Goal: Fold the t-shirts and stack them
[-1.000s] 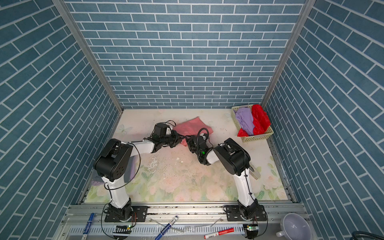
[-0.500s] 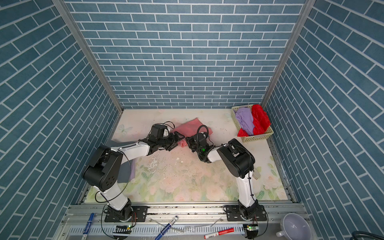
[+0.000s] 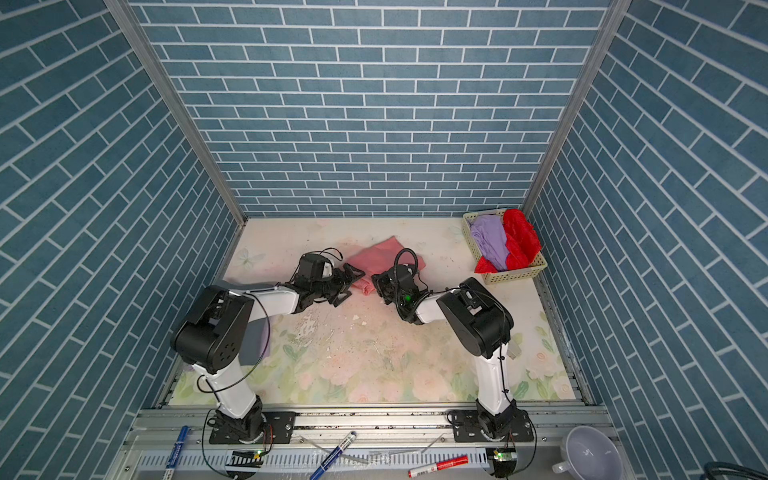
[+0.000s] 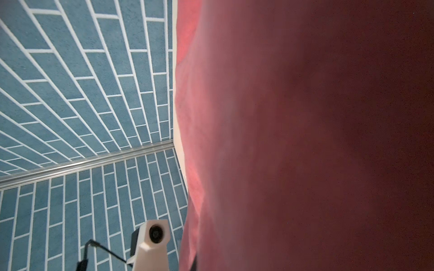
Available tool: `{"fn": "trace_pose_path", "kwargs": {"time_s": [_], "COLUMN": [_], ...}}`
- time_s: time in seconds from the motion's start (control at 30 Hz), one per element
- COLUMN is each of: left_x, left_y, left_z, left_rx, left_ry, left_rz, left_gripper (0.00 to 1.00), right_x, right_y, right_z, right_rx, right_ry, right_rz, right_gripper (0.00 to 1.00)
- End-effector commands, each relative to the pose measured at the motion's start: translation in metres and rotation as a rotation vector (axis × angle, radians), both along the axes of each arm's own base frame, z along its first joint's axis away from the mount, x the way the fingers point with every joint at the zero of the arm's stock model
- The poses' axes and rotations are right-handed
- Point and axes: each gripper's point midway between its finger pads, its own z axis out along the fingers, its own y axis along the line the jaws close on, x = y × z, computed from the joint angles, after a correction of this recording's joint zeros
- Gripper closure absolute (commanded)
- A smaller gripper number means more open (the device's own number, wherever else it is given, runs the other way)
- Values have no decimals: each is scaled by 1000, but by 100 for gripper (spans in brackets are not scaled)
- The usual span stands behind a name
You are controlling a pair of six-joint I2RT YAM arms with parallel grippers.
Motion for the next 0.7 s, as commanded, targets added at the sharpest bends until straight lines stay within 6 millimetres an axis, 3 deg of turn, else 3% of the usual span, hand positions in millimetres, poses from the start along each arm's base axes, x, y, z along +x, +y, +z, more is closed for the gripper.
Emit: {"fn": "trace_pose_path", "kwargs": {"time_s": [0.0, 0.4, 0.57, 0.67], "left_x": [5, 20, 33, 41], "left_y": [-5, -23, -31, -32], "left_z": [-3, -22, -15, -8], "left_rx": [-101, -245, -274, -270], "left_ry": [13, 49, 12, -20], "left_rz": [36, 93, 99, 103], "left_gripper": [0, 5, 12, 23], "right_x": [8, 10, 4, 0], "right_y": [7, 10, 16, 17], "right_z": [36, 61, 65, 59], "right_rx": [62, 109, 116, 113], "right_ry": [-56, -78, -67, -51], "right_rz": [3, -3, 40, 47], "right_gripper": [100, 100, 100, 100]}}
